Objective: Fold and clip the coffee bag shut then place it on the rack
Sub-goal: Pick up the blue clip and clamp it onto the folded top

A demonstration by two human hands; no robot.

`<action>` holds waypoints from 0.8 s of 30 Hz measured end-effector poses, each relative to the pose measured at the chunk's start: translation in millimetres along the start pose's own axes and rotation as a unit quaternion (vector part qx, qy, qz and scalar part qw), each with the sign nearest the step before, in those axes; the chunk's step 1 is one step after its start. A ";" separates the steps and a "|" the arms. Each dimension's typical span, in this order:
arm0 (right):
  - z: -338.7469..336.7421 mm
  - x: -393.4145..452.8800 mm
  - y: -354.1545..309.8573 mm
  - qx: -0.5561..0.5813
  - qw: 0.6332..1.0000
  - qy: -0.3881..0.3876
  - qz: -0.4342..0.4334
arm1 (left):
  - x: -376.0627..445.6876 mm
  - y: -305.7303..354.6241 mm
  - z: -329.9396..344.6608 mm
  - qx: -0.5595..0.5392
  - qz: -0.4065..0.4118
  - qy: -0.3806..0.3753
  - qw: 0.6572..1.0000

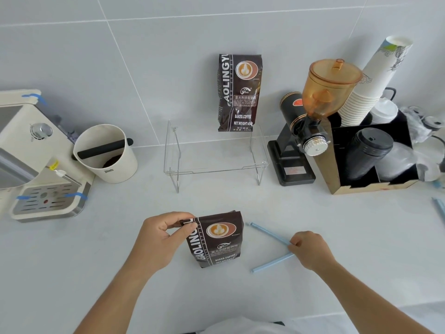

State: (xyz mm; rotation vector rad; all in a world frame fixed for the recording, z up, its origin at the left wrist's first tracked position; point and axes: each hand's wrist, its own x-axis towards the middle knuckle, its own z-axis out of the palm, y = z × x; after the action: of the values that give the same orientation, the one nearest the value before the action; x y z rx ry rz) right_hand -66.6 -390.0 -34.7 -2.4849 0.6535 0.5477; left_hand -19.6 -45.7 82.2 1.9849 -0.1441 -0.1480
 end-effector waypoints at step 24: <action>-111.3 -64.8 -92.1 0.279 0.953 0.053 -0.106 | 5.2 1.7 0.7 -0.018 -0.006 0.002 1.000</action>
State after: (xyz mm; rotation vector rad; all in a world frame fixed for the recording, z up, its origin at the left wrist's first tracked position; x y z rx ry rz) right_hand -41.2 -361.2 118.9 -2.0191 0.4879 0.1213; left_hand -14.7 -47.9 83.3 1.9512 -0.1271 -0.1525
